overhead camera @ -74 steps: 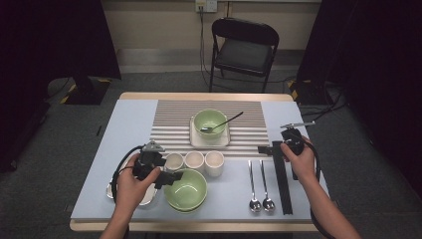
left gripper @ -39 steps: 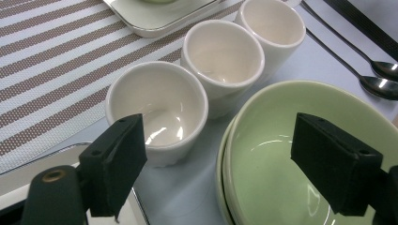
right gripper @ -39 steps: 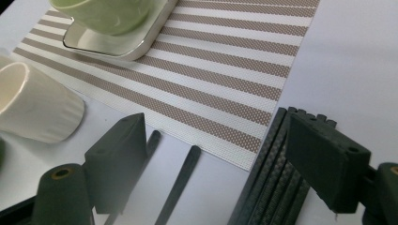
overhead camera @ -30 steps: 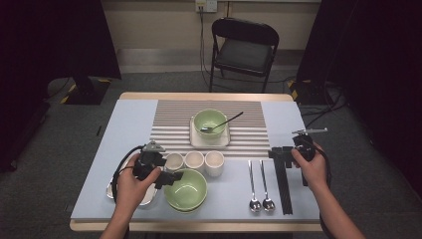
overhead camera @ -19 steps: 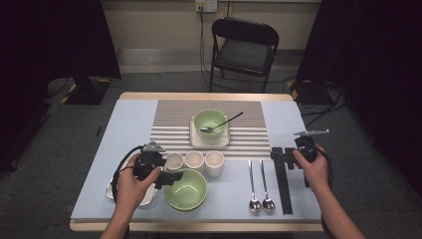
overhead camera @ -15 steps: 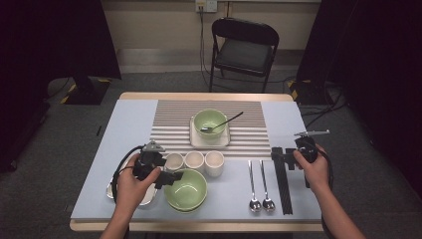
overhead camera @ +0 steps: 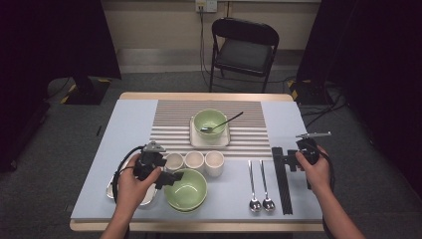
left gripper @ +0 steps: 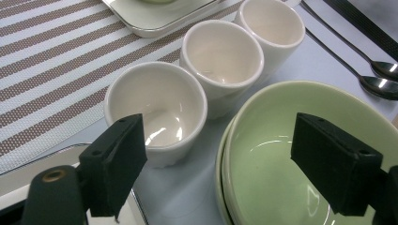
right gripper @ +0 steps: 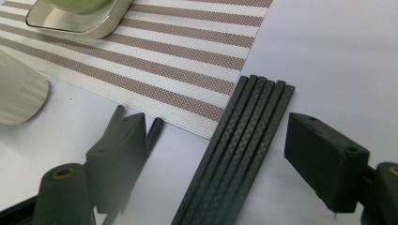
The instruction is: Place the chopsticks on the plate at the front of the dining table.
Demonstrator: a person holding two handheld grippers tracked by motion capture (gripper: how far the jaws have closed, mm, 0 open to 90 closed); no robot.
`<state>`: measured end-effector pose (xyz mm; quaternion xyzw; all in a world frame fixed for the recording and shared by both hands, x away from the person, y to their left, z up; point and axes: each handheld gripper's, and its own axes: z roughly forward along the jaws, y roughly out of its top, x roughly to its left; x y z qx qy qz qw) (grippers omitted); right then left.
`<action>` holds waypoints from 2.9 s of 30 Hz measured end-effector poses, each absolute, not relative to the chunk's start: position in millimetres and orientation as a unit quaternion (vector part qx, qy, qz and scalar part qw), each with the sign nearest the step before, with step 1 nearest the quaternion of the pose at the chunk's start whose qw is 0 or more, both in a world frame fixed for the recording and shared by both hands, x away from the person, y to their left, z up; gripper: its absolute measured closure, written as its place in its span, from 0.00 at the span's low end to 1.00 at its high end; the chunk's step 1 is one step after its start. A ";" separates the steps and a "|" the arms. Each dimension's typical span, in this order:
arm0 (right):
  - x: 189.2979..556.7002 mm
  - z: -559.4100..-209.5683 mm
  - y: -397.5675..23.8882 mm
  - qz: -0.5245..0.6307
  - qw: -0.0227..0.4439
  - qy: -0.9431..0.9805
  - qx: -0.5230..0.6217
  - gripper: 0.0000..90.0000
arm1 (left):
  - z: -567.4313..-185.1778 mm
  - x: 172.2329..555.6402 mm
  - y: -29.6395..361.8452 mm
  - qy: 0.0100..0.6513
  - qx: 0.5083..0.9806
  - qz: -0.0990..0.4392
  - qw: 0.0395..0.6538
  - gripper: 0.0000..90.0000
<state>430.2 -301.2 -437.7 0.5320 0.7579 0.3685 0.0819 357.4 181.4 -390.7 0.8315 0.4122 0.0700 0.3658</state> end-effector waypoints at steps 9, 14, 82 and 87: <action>428.5 -442.4 -304.9 0.364 0.081 0.757 0.536 0.23 | -391.2 357.5 181.1 0.411 0.832 0.071 0.366 0.20; 427.7 -443.4 -306.6 0.362 0.082 0.756 0.539 0.24 | -391.1 357.6 181.2 0.410 0.833 0.070 0.365 0.20; 416.4 -462.4 -326.2 0.315 0.144 0.767 0.540 0.27 | -391.2 357.2 181.0 0.410 0.833 0.071 0.365 0.20; 414.4 -463.8 -323.8 0.309 0.159 0.773 0.531 0.27 | -391.5 357.2 180.9 0.410 0.833 0.071 0.365 0.20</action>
